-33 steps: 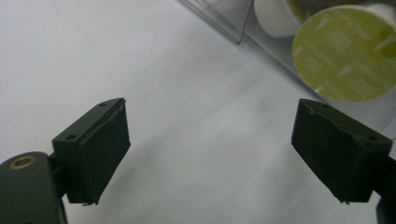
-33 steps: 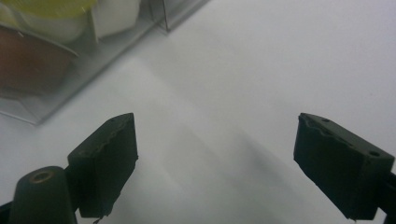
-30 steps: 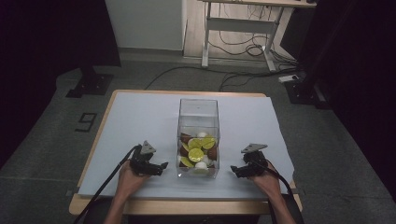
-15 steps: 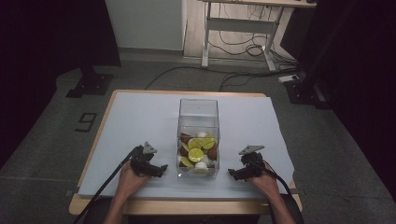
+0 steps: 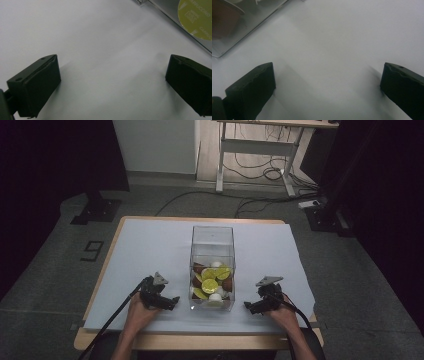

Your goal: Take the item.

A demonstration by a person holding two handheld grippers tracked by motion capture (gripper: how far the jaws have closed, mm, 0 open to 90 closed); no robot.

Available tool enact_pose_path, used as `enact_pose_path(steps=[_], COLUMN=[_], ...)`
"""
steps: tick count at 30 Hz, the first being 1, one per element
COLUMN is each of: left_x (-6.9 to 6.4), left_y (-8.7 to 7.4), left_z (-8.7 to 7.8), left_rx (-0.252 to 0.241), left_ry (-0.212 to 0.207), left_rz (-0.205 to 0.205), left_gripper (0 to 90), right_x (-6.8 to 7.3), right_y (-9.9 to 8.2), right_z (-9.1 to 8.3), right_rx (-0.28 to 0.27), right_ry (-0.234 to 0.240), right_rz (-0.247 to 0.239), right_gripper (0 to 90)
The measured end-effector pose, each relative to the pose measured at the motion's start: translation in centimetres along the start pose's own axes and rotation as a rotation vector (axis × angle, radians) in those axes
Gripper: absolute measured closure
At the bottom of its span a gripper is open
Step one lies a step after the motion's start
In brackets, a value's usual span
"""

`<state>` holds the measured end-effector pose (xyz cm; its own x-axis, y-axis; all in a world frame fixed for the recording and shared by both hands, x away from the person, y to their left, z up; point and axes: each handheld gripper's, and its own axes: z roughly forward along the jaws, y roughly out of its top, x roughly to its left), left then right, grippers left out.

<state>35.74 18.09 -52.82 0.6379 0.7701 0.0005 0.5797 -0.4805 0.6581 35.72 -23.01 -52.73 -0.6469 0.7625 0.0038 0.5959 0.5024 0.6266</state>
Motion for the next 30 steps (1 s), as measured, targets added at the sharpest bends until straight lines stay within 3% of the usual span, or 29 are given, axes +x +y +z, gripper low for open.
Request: enact_pose_path(steps=[8,14,17,30], left_x=[0.0,0.0,0.0,0.0], left_y=[0.0,0.0,0.0,0.0], left_z=[0.0,0.0,0.0,0.0], left_rx=[0.001,0.002,0.002,0.002], left_ry=[-0.001,-0.002,-0.002,-0.002], left_rz=[-0.001,-0.003,-0.004,-0.004], left_gripper=[0.0,0.0,0.0,0.0], right_x=[-0.1,0.0,-0.1,0.5], right_y=[0.1,0.3,0.4,1.9], right_z=[-0.6,-1.5,-1.9,-4.4], right_rx=[0.022,-0.015,-0.003,-0.084], right_ry=[-0.019,0.021,0.03,0.01], right_rz=[-0.032,-0.038,-0.023,-0.102], right_gripper=[0.0,0.8,1.0,2.3])
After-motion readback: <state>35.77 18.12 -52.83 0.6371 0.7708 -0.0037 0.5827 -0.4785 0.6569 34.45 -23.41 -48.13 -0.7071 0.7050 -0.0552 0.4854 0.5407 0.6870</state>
